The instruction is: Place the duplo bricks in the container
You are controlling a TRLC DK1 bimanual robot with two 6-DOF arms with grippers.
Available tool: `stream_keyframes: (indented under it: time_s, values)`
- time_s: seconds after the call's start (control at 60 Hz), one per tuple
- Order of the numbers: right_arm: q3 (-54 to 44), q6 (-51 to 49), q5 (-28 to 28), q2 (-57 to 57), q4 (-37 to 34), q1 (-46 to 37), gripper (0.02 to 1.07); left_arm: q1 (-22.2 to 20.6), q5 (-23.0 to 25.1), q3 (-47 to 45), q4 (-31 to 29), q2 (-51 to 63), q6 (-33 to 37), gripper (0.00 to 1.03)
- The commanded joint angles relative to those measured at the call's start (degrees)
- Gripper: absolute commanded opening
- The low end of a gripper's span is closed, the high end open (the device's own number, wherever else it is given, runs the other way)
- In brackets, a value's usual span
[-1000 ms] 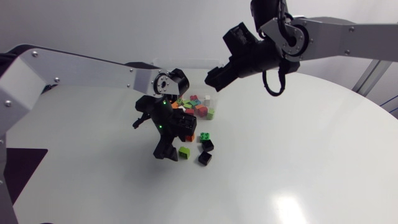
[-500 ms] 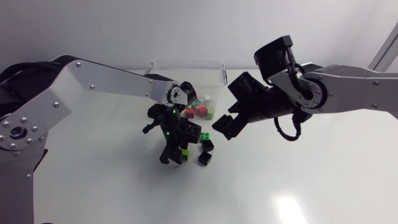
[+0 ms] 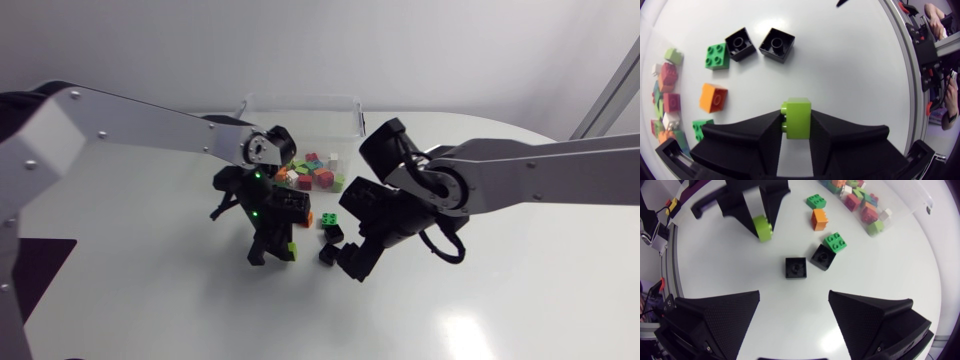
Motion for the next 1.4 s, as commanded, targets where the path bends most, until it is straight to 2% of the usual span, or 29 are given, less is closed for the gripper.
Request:
stream_keyframes:
  time_s: [0.0,0.183,0.283,0.55,0.583,0.75,0.85,0.933,0.983,1.033,1.1,1.15,1.383]
  values:
    - [2.81,0.03,0.80,3.88,-1.49,0.99,0.99,1.79,1.83,-2.84,0.74,-7.57,-2.68,0.12]
    - [7.73,1.52,1.85,10.03,-3.43,2.13,0.99,4.87,4.30,-9.25,7.77,-17.86,-8.92,0.12]
    - [10.63,1.79,2.65,13.90,-5.01,2.83,0.99,8.03,7.11,-11.98,13.66,-22.95,-14.20,0.12]
    - [15.82,1.17,3.35,18.21,-8.52,3.27,0.98,12.69,11.50,-13.29,22.27,-28.05,-22.72,0.12]
    - [16.35,1.00,3.35,18.65,-8.96,3.27,0.96,12.95,11.85,-13.29,23.15,-28.32,-23.51,0.12]
    - [19.07,0.38,3.35,22.25,-10.81,3.27,0.92,17.43,12.03,-12.77,35.45,-29.63,-34.59,0.12]
    - [20.04,0.38,3.26,23.75,-10.81,3.45,0.80,18.75,12.03,-11.18,38.27,-29.55,-37.75,0.12]
    - [20.92,0.38,3.26,24.89,-10.99,3.62,0.78,19.19,12.03,-10.57,41.34,-29.37,-39.95,0.12]
    - [21.80,0.38,3.08,25.77,-11.34,3.62,0.73,19.98,12.03,-9.51,43.36,-28.58,-41.97,0.12]
    - [22.41,0.21,3.00,26.47,-11.60,3.62,0.64,20.42,12.03,-8.46,45.03,-27.35,-44.25,0.12]
    - [23.03,-0.41,2.56,27.26,-11.86,3.62,0.43,20.69,11.94,-6.44,46.53,-24.98,-46.28,0.12]
    - [23.29,-0.67,2.21,27.44,-12.39,3.62,0.31,20.69,11.85,-5.21,47.05,-23.13,-47.24,0.12]
    - [22.67,-1.64,0.62,22.08,-15.64,1.69,0.28,17.70,5.44,2.17,49.78,-13.81,-51.72,0.12]
